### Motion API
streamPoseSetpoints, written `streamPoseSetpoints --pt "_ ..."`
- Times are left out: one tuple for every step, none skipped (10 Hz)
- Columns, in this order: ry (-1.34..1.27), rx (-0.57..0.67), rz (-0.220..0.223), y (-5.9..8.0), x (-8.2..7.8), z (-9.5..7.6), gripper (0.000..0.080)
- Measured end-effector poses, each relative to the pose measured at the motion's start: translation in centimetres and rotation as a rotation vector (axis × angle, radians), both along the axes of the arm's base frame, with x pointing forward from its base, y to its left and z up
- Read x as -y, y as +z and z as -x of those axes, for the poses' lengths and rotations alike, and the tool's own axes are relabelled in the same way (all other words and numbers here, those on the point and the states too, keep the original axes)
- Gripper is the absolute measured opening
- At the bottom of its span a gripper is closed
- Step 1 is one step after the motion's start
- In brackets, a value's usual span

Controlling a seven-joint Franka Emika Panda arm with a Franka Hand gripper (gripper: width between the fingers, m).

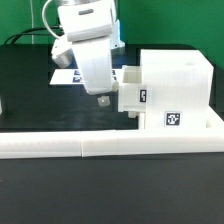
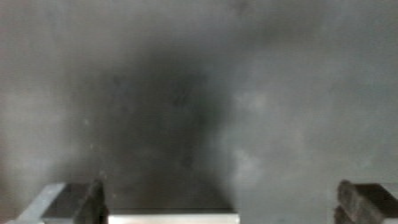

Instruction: Assemble drawer

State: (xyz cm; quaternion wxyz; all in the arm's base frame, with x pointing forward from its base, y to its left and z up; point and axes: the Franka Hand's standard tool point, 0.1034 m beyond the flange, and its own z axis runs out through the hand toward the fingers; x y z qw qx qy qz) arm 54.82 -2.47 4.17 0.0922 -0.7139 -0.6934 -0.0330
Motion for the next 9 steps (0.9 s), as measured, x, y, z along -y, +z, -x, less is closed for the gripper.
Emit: streamPoseSetpoints --pt "-0.009 -0.001 0.0 -0.1 0.5 0.1 0.0649" --pt "-0.017 0.0 0.002 0.0 1.0 0.1 0.0649" --pt "-0.029 -0.002 0.007 0.1 1.3 0.4 0.0649" --pt "-0.039 -0.008 0.011 0.3 1.1 1.0 0.0649" --pt "-0.048 -0.017 0.015 0.5 0.9 1.7 0.0649" --pt "-0.056 -0.023 0.017 0.6 0.6 2.2 0.0649" --pt "-0.058 -0.025 0.017 0.7 0.1 2.5 0.0649" --pt "-0.064 -0.028 0.015 0.7 -0.3 2.5 0.0649" --pt "-0.079 -0.028 0.014 0.9 -0.9 2.3 0.0649"
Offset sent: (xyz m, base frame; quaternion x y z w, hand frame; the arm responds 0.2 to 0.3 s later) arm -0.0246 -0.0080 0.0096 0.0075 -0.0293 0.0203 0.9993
